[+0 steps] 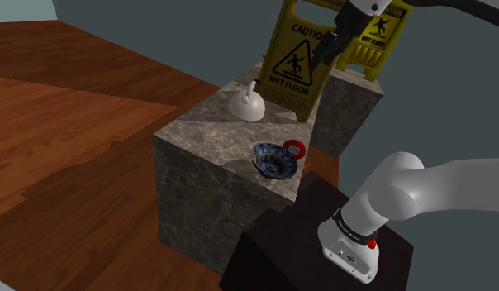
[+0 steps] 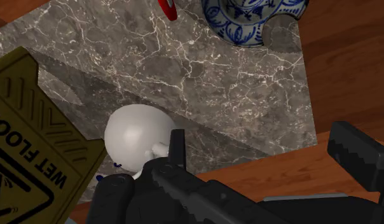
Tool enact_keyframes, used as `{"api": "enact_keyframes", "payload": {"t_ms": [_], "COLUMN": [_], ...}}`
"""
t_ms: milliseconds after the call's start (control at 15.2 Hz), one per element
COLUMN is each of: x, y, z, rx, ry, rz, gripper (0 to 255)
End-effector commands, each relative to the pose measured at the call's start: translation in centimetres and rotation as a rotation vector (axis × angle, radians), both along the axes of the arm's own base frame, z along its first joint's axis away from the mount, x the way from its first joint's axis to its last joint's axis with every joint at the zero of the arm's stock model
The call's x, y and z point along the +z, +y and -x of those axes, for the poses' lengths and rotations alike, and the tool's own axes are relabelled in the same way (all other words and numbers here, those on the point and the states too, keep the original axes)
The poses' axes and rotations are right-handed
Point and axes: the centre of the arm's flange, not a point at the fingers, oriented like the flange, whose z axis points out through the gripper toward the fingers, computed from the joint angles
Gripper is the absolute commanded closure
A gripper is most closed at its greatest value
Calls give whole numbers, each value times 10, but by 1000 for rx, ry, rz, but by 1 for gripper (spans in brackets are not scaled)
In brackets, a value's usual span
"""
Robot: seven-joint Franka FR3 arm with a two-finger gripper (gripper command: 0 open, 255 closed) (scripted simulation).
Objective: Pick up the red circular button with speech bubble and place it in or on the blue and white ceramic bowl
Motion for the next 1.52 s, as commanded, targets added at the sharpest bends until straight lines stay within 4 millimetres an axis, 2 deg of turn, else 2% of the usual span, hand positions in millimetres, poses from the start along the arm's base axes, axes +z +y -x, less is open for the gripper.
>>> {"api": "enact_keyframes", "payload": {"t_ms": [0, 726, 1452], "x": [0, -132, -267], "y": [0, -55, -107], "z": [0, -22, -34], "rx": [0, 177, 353], "ry": [0, 149, 299], "rz": [0, -5, -9], "gripper": [0, 0, 0]}}
